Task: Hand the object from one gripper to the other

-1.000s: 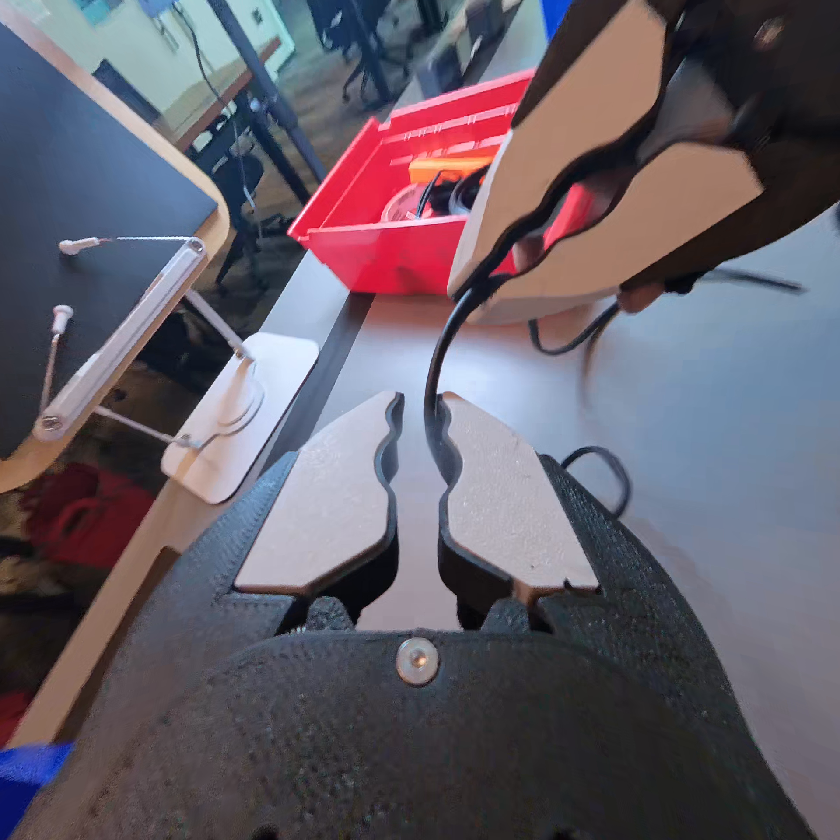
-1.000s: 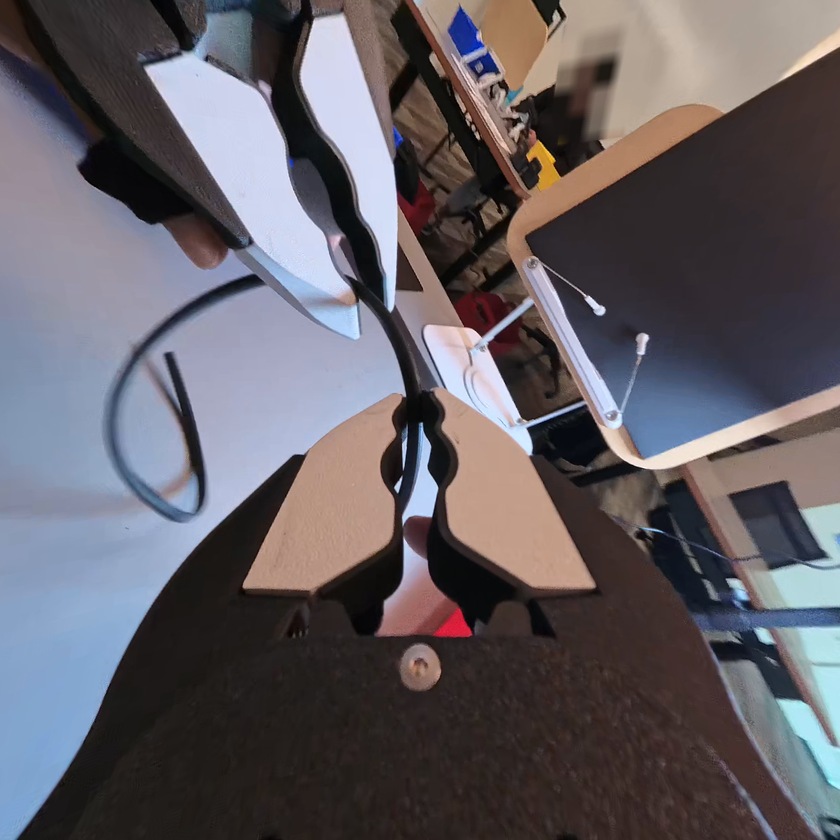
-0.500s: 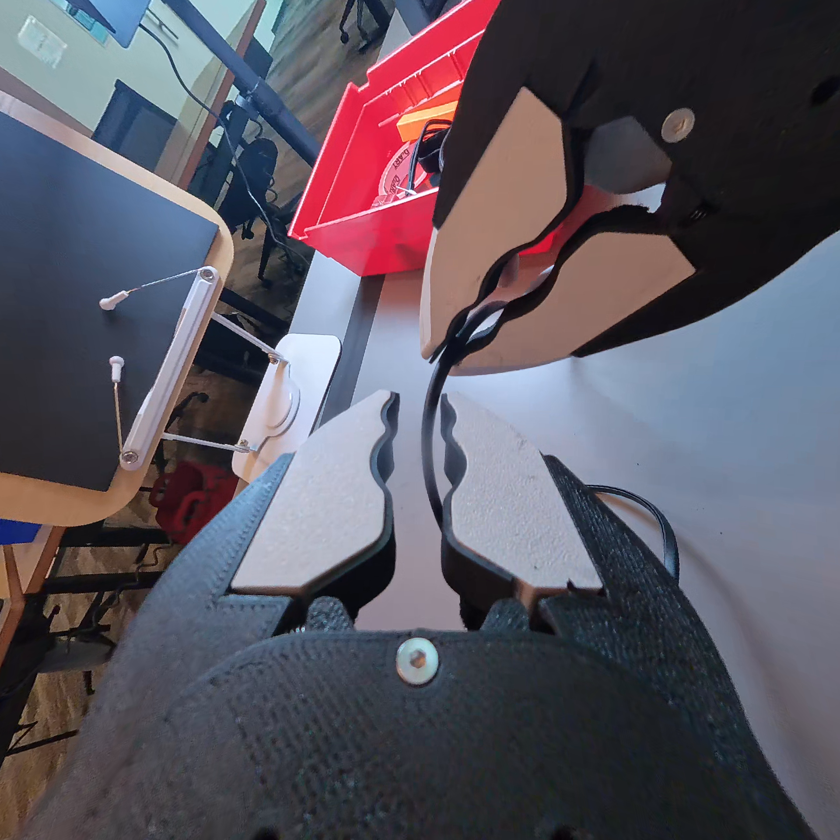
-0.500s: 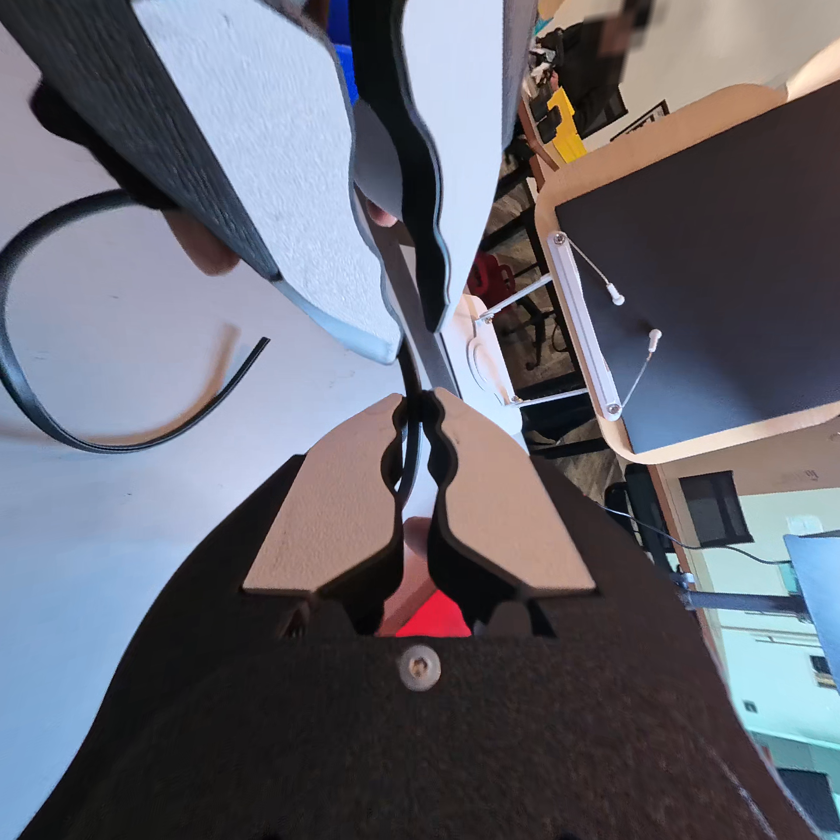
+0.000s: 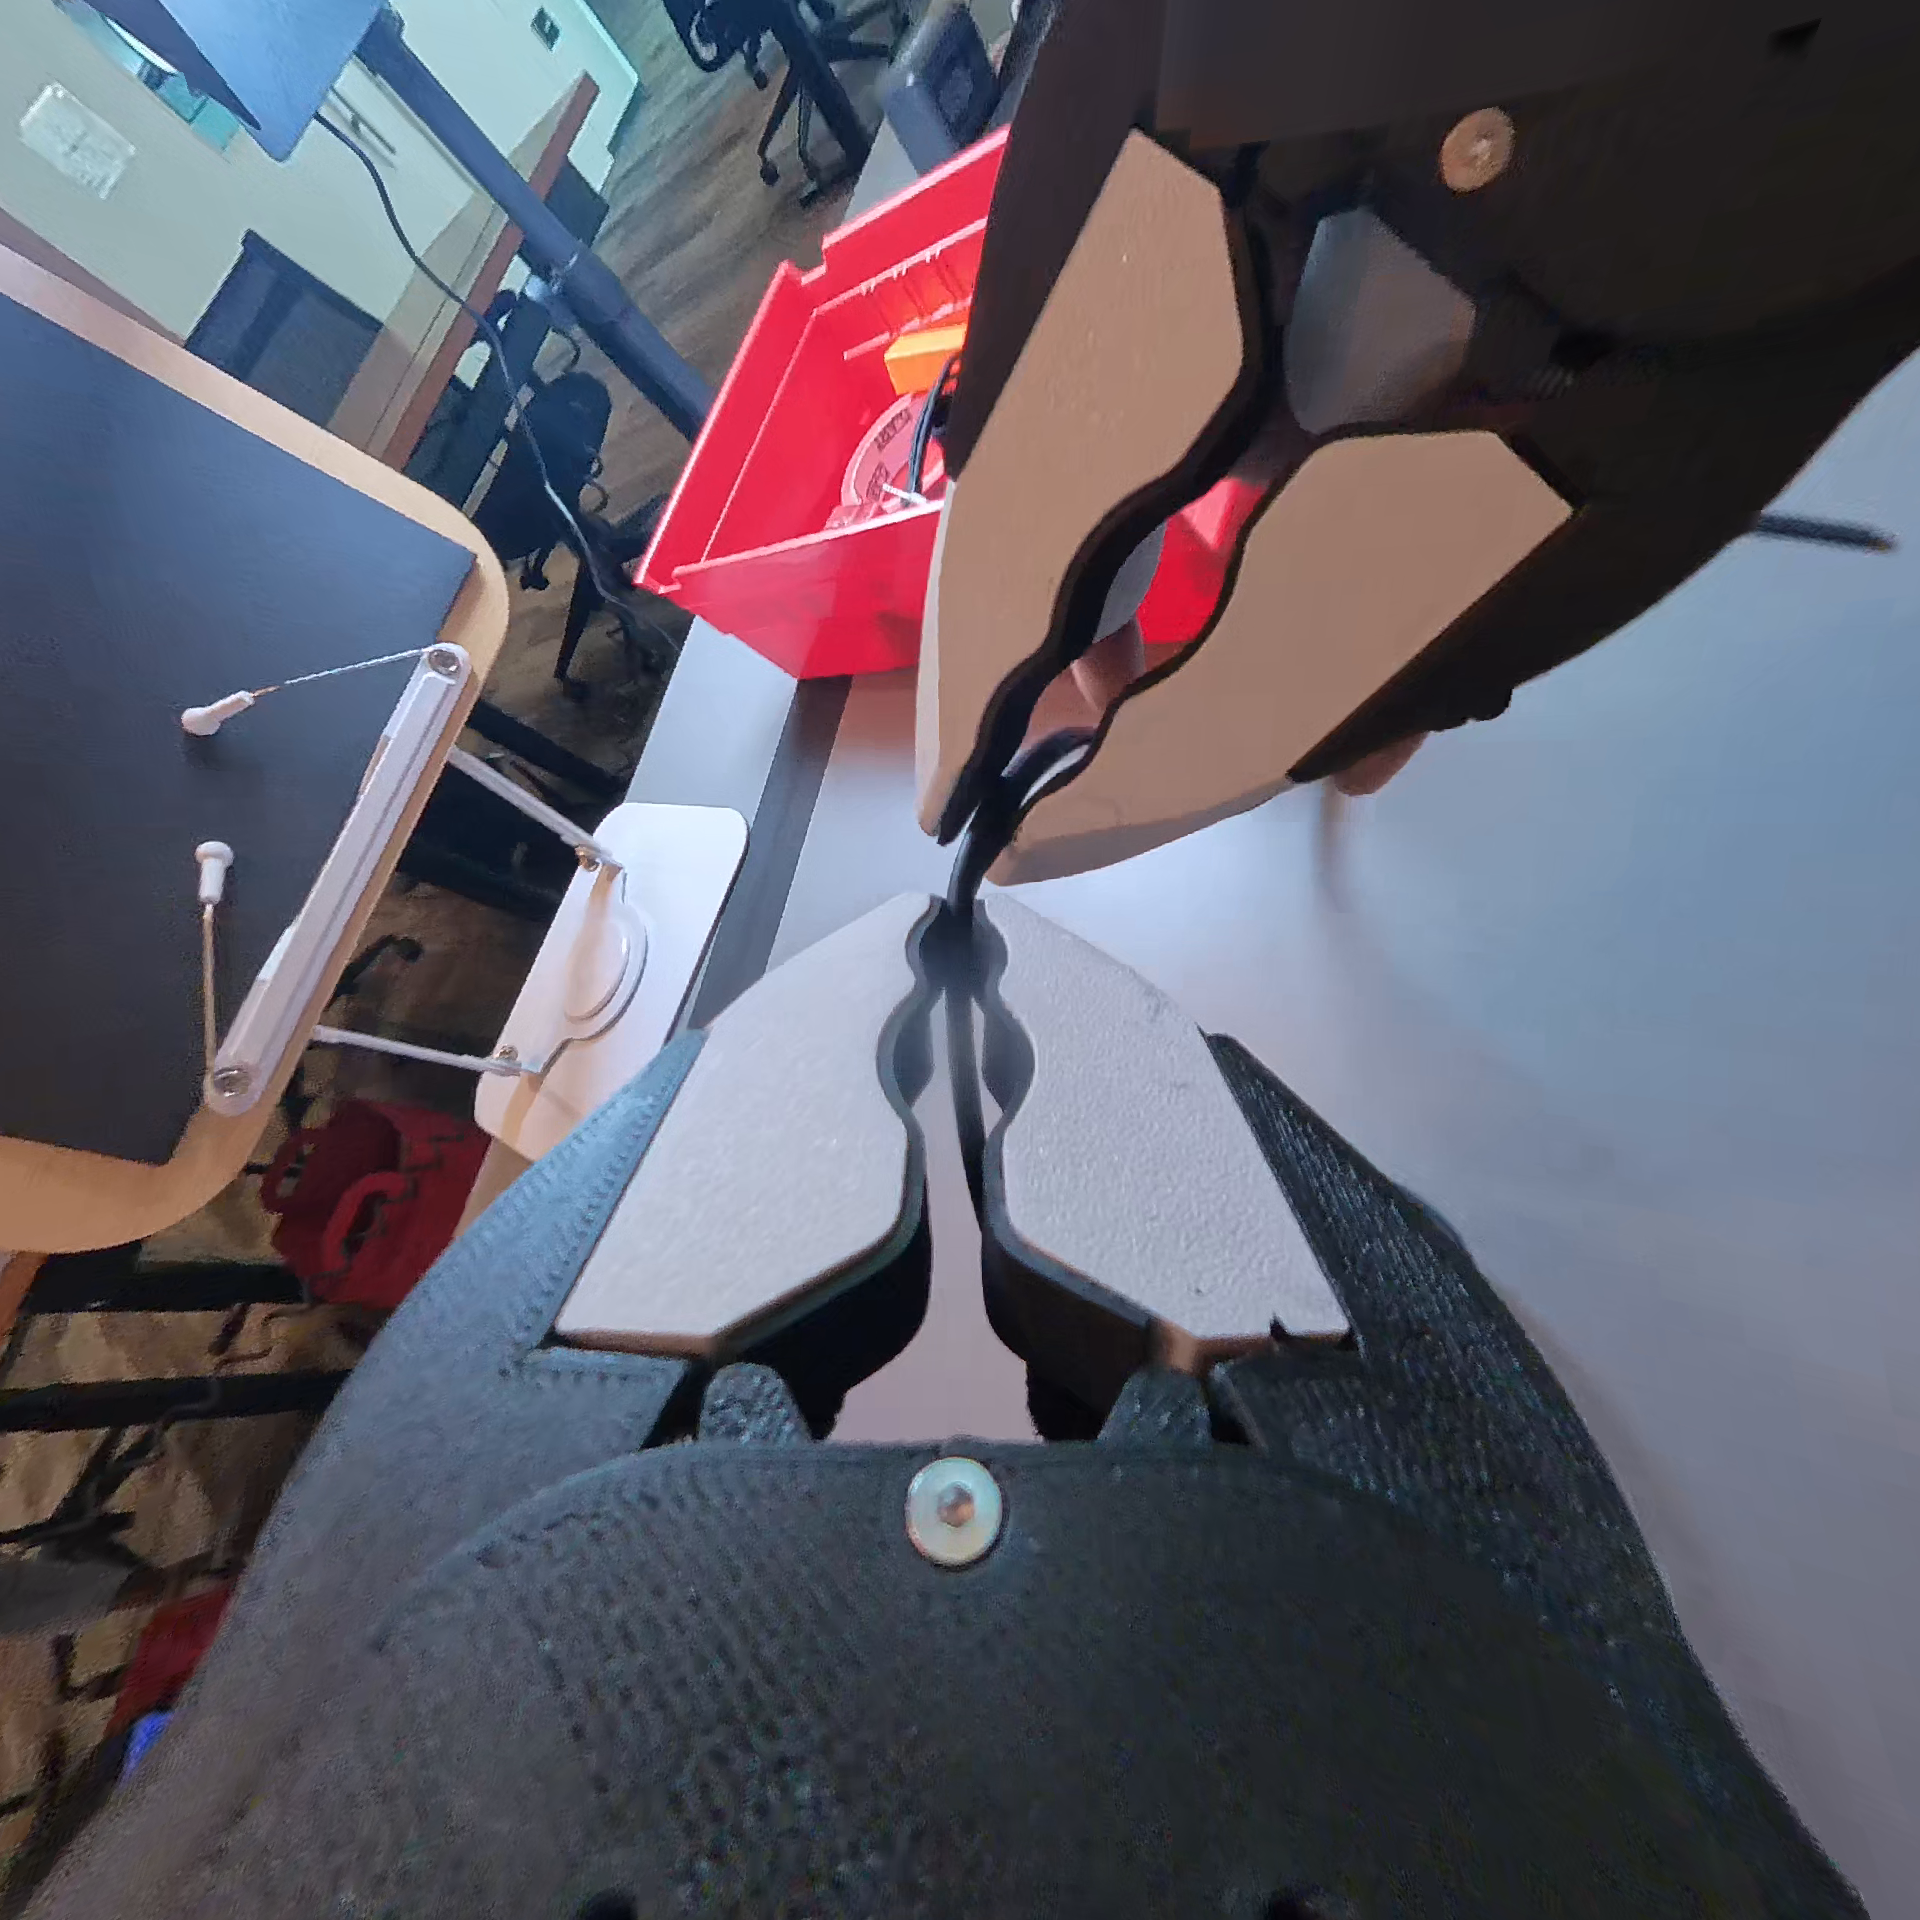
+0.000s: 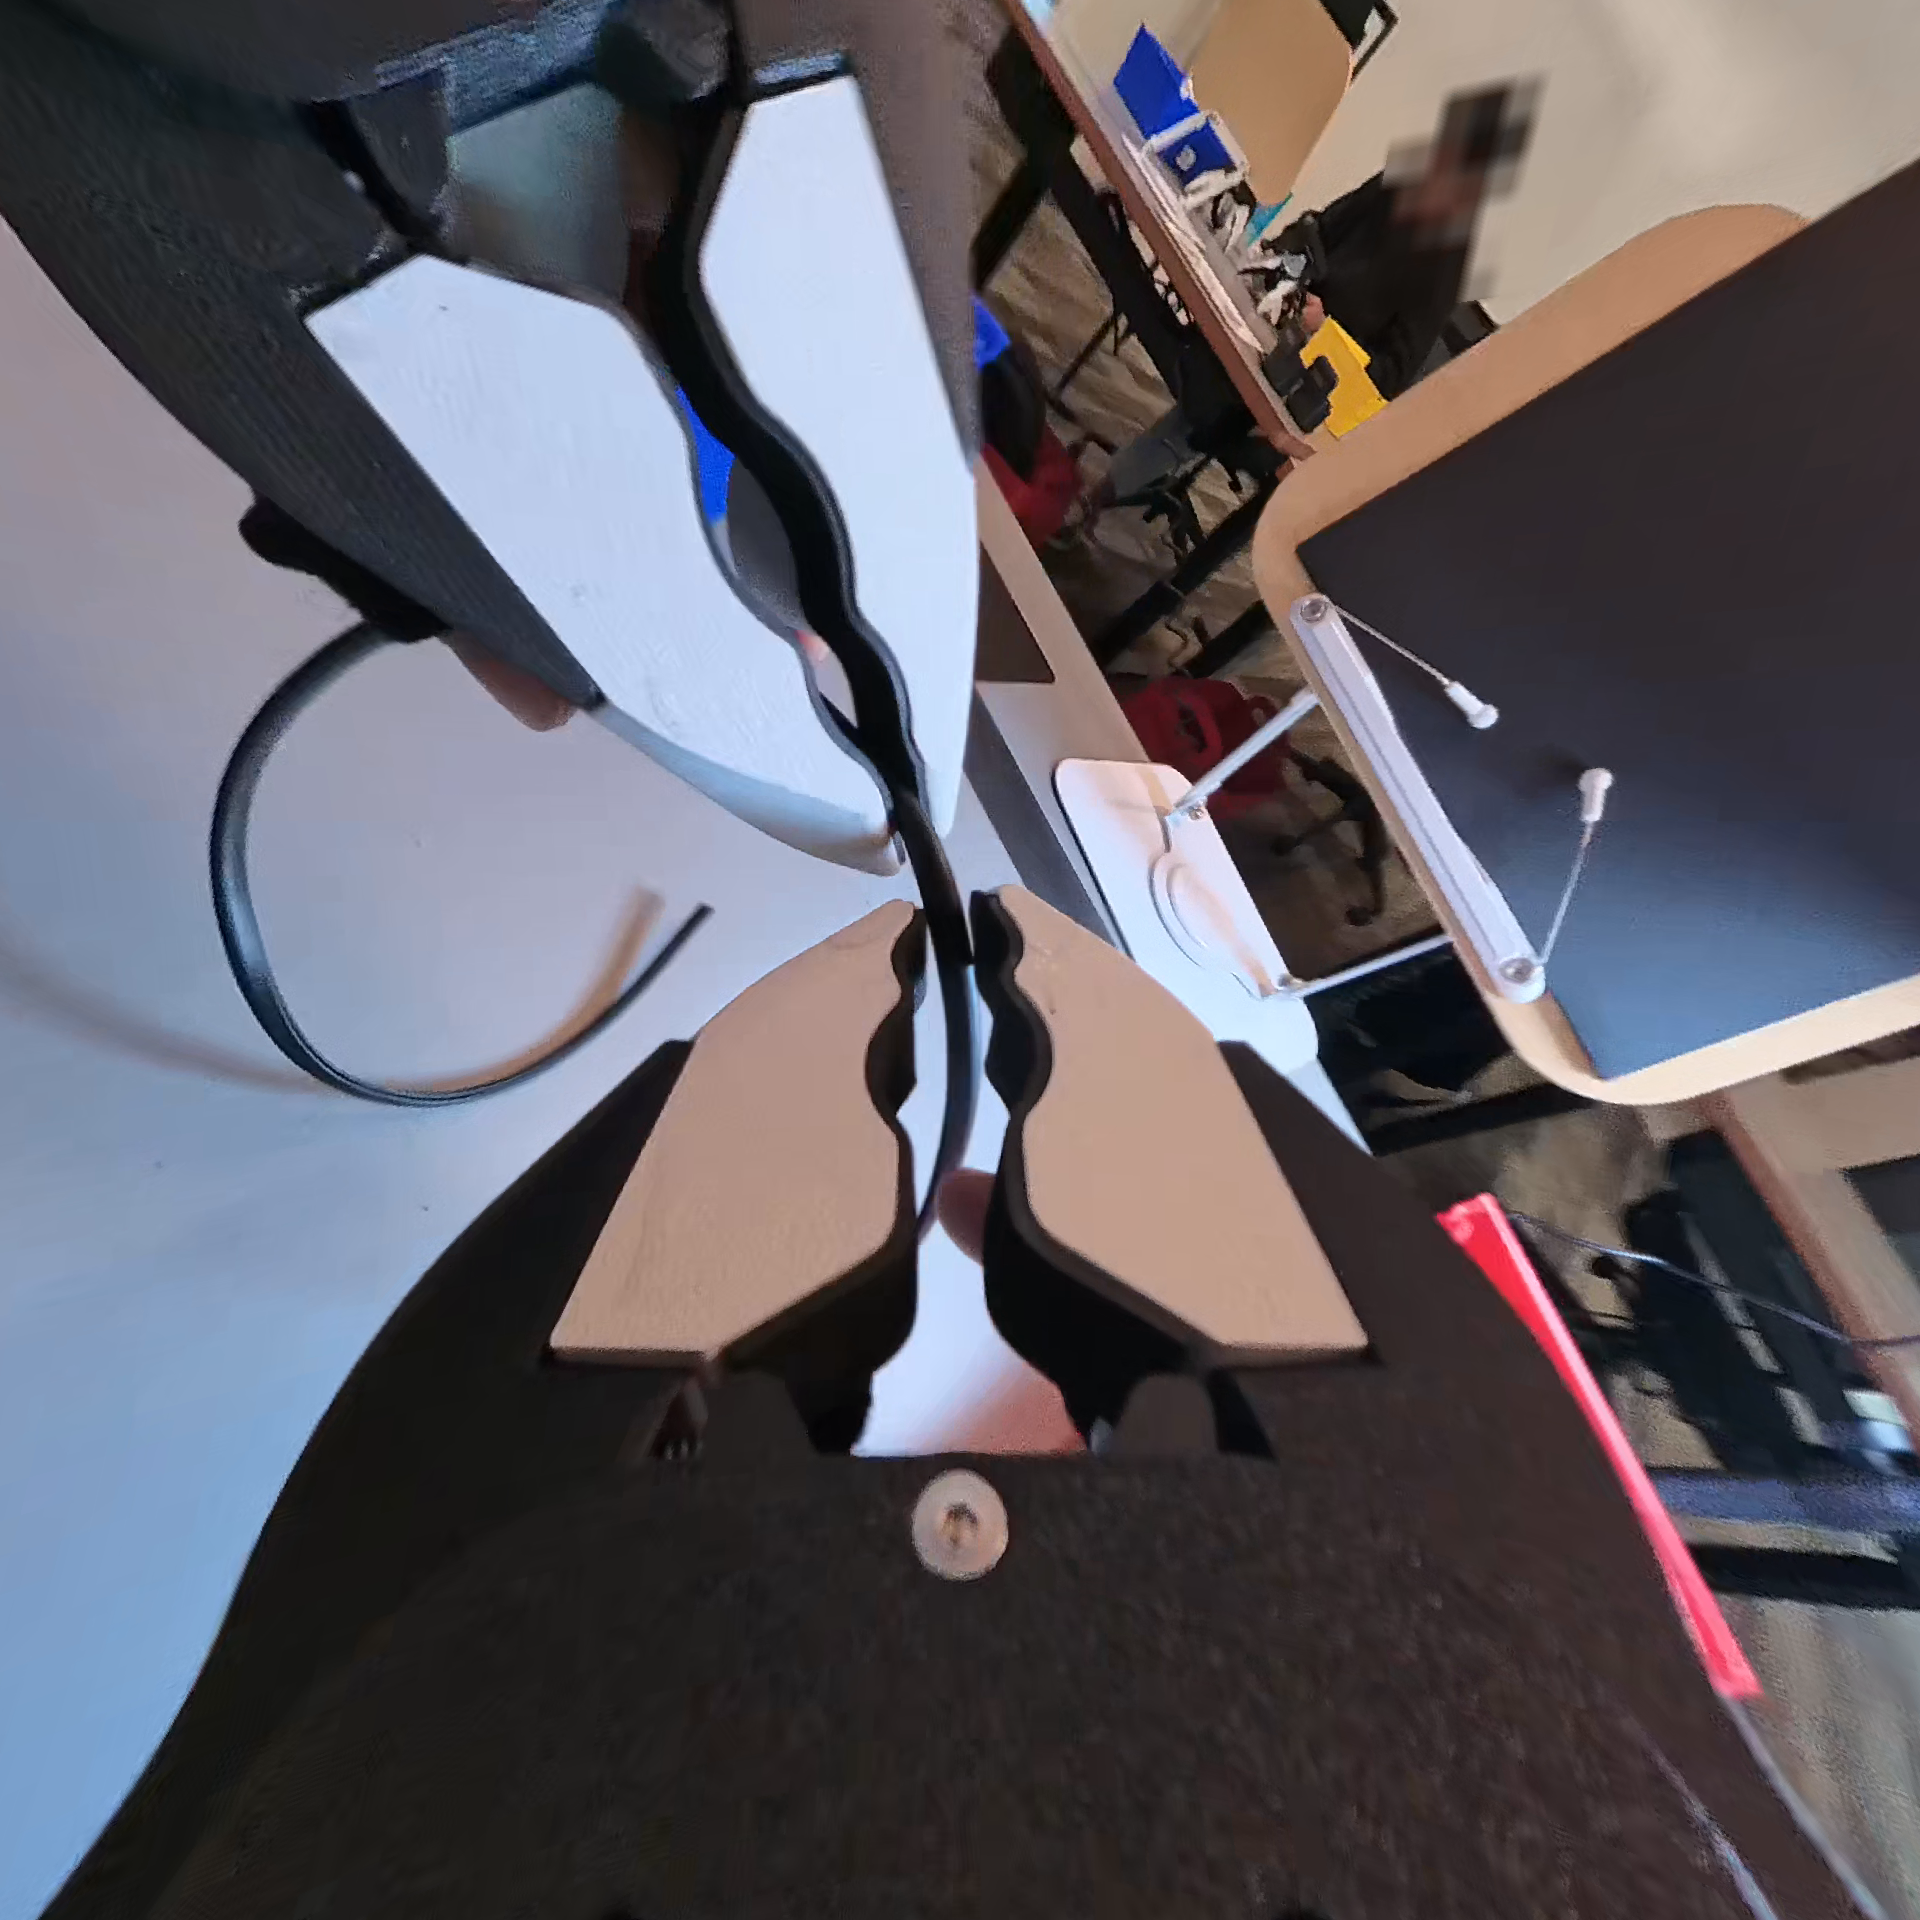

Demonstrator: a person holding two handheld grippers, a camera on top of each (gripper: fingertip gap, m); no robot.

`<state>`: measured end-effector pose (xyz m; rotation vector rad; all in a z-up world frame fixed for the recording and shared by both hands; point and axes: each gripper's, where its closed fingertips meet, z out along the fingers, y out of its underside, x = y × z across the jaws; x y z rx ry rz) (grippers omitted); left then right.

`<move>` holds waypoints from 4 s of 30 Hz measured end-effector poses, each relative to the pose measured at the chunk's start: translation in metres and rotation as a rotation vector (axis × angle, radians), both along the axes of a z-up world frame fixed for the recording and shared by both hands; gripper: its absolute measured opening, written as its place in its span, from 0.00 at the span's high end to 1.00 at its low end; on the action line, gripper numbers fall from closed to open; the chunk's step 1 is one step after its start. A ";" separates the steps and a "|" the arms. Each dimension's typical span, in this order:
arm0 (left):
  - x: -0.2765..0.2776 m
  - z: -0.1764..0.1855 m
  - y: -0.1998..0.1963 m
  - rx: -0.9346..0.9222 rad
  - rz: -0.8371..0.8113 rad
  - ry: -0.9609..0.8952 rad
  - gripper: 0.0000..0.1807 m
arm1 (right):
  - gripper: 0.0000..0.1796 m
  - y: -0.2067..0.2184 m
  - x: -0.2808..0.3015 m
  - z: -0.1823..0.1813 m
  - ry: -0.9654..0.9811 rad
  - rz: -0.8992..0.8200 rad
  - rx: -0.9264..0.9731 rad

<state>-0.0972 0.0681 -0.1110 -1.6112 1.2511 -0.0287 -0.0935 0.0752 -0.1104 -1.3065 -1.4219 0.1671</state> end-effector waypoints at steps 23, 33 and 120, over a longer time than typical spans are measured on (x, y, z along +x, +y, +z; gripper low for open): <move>0.000 0.000 -0.005 -0.055 0.006 -0.012 0.93 | 0.97 -0.003 0.000 -0.008 -0.050 0.029 -0.004; -0.001 0.011 -0.004 -0.047 -0.017 -0.106 0.97 | 0.96 0.001 0.008 0.007 0.059 0.056 -0.086; 0.002 0.103 -0.064 0.186 0.008 -0.129 0.91 | 0.97 -0.078 0.004 0.112 0.087 0.215 0.224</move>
